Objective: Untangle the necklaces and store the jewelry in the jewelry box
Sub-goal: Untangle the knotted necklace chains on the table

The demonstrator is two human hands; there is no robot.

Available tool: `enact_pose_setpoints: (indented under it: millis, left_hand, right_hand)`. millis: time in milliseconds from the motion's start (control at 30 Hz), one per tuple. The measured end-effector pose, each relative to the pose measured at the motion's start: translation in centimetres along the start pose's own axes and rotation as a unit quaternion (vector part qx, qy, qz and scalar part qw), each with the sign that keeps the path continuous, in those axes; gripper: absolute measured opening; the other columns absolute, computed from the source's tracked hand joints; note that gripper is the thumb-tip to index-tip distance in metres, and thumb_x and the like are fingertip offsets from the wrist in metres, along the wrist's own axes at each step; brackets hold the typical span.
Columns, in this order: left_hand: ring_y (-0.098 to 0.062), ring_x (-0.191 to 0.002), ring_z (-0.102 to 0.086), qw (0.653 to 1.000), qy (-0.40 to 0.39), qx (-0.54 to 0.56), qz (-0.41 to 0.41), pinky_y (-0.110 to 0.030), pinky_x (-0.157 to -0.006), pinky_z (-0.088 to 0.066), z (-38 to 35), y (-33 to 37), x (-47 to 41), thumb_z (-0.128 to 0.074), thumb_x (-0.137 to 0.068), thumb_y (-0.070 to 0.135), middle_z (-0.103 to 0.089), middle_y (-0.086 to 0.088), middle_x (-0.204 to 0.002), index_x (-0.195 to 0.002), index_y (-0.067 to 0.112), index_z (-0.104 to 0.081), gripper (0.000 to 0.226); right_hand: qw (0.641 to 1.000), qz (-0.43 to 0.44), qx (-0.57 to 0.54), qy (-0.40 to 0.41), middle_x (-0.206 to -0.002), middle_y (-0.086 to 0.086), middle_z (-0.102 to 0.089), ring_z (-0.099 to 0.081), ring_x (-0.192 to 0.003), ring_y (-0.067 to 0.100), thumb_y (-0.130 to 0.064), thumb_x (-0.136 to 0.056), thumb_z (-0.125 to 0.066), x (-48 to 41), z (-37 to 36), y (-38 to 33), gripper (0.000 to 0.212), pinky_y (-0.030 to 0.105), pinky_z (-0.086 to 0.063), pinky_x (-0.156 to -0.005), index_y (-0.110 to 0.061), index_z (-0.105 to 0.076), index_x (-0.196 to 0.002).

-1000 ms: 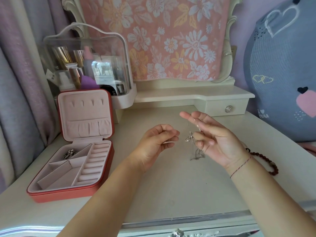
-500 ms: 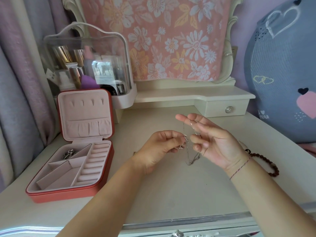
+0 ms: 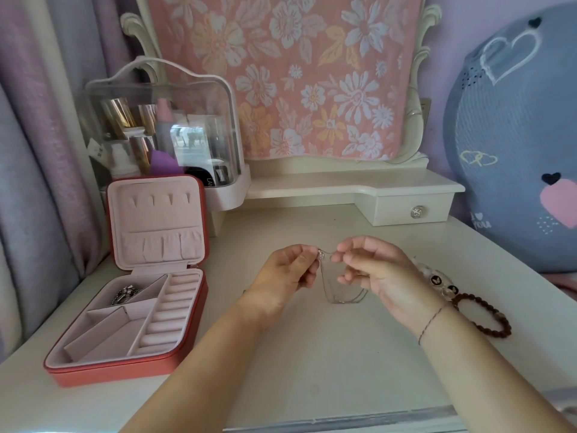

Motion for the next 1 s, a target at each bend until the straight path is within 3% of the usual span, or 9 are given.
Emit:
enact_pose_setpoints:
  millis: [133, 200, 267, 333, 433, 600, 733, 833, 1000]
  left_hand:
    - [-0.008, -0.054, -0.047, 0.999, 0.026, -0.034, -0.030, -0.017, -0.060, -0.044, 0.3, 0.3, -0.1, -0.055, -0.097, 0.022, -0.054, 0.006, -0.059, -0.070, 0.013, -0.058, 0.029]
    - [-0.008, -0.052, -0.046, 0.998, 0.033, -0.045, -0.038, -0.015, -0.057, -0.042, 0.2, 0.4, -0.1, -0.057, -0.096, 0.022, -0.053, 0.005, -0.057, -0.067, 0.013, -0.058, 0.030]
    - [-0.008, -0.051, -0.045, 0.997, 0.039, -0.056, -0.047, -0.014, -0.056, -0.041, 0.3, 0.5, -0.2, -0.058, -0.095, 0.024, -0.052, 0.005, -0.056, -0.064, 0.011, -0.057, 0.033]
    - [-0.007, -0.050, -0.045, 0.995, 0.041, -0.069, -0.053, -0.013, -0.056, -0.041, 0.2, 0.6, -0.1, -0.059, -0.094, 0.026, -0.052, 0.005, -0.054, -0.063, 0.010, -0.057, 0.036]
    - [-0.005, -0.049, -0.044, 0.994, 0.032, -0.083, -0.059, -0.012, -0.055, -0.039, -0.1, 0.6, 0.0, -0.059, -0.093, 0.028, -0.051, 0.007, -0.051, -0.061, 0.009, -0.058, 0.037]
    - [-0.012, -0.051, -0.041, 0.988, 0.037, -0.128, -0.075, -0.020, -0.054, -0.037, -0.1, 0.8, 0.2, -0.062, -0.080, 0.045, -0.048, 0.003, -0.049, -0.055, 0.007, -0.056, 0.046]
    - [-0.014, -0.049, -0.032, 0.981, 0.080, -0.162, -0.071, -0.021, -0.048, -0.029, 0.4, 0.8, 0.4, -0.066, -0.070, 0.053, -0.039, -0.001, -0.046, -0.045, 0.008, -0.048, 0.054]
    - [-0.018, -0.052, -0.031, 0.978, 0.098, -0.163, -0.088, -0.026, -0.049, -0.027, 0.5, 0.9, 0.4, -0.068, -0.065, 0.056, -0.037, -0.009, -0.052, -0.051, -0.007, -0.042, 0.069]
    - [-0.017, -0.052, -0.039, 0.982, 0.071, -0.148, -0.096, -0.026, -0.052, -0.033, 0.3, 0.9, 0.3, -0.066, -0.070, 0.059, -0.043, -0.021, -0.053, -0.058, -0.014, -0.045, 0.077]
  right_hand:
    - [0.974, 0.069, 0.212, 0.035, -0.094, -0.007, -0.066, -0.062, -0.081, 0.005, -0.004, -0.085, -0.066, 0.0, -0.4, -0.1, 0.018, 0.019, -0.044, -0.079, -0.022, -0.070, -0.081]
    - [0.963, 0.091, 0.249, 0.046, -0.109, -0.013, -0.057, -0.060, -0.098, 0.002, -0.010, -0.083, -0.070, -0.1, -0.3, 0.1, 0.018, 0.023, -0.043, -0.089, -0.028, -0.069, -0.081]
    - [0.961, 0.113, 0.250, 0.048, -0.109, -0.015, -0.057, -0.058, -0.105, 0.004, -0.021, -0.081, -0.073, -0.1, -0.3, -0.1, 0.009, 0.029, -0.043, -0.095, -0.030, -0.070, -0.082]
    - [0.961, 0.123, 0.244, 0.039, -0.097, -0.012, -0.063, -0.060, -0.096, 0.008, -0.030, -0.078, -0.076, -0.1, -0.5, -0.3, 0.007, 0.030, -0.046, -0.089, -0.028, -0.070, -0.081]
    - [0.959, 0.126, 0.251, 0.029, -0.082, -0.012, -0.063, -0.056, -0.080, 0.004, -0.025, -0.074, -0.082, 0.1, -1.0, -0.3, 0.015, 0.021, -0.043, -0.077, -0.025, -0.067, -0.077]
    - [0.963, 0.117, 0.244, -0.001, -0.072, -0.010, -0.066, -0.056, -0.071, 0.008, -0.016, -0.078, -0.077, 0.3, -1.8, -0.3, 0.013, 0.028, -0.048, -0.074, -0.023, -0.068, -0.074]
    - [0.962, 0.110, 0.249, -0.021, -0.071, -0.009, -0.066, -0.057, -0.069, 0.010, -0.013, -0.080, -0.075, 0.5, -2.4, -0.1, 0.008, 0.026, -0.047, -0.069, -0.017, -0.069, -0.076]
    - [0.965, 0.079, 0.243, -0.059, -0.072, -0.006, -0.067, -0.059, -0.069, 0.010, -0.010, -0.082, -0.071, 0.5, -2.8, 0.5, 0.006, 0.024, -0.048, -0.067, -0.015, -0.070, -0.078]
    - [0.981, 0.012, 0.154, -0.119, -0.075, -0.004, -0.066, -0.058, -0.074, 0.009, -0.006, -0.088, -0.066, 0.4, -3.1, 1.2, 0.004, 0.022, -0.048, -0.072, -0.006, -0.069, -0.090]
Point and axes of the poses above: each hand's wrist, its own x-axis away from the middle knuckle, its own z-axis out of the back of the hand, y = z × x, the point moved 5 cm from there along -x, towards the middle knuckle
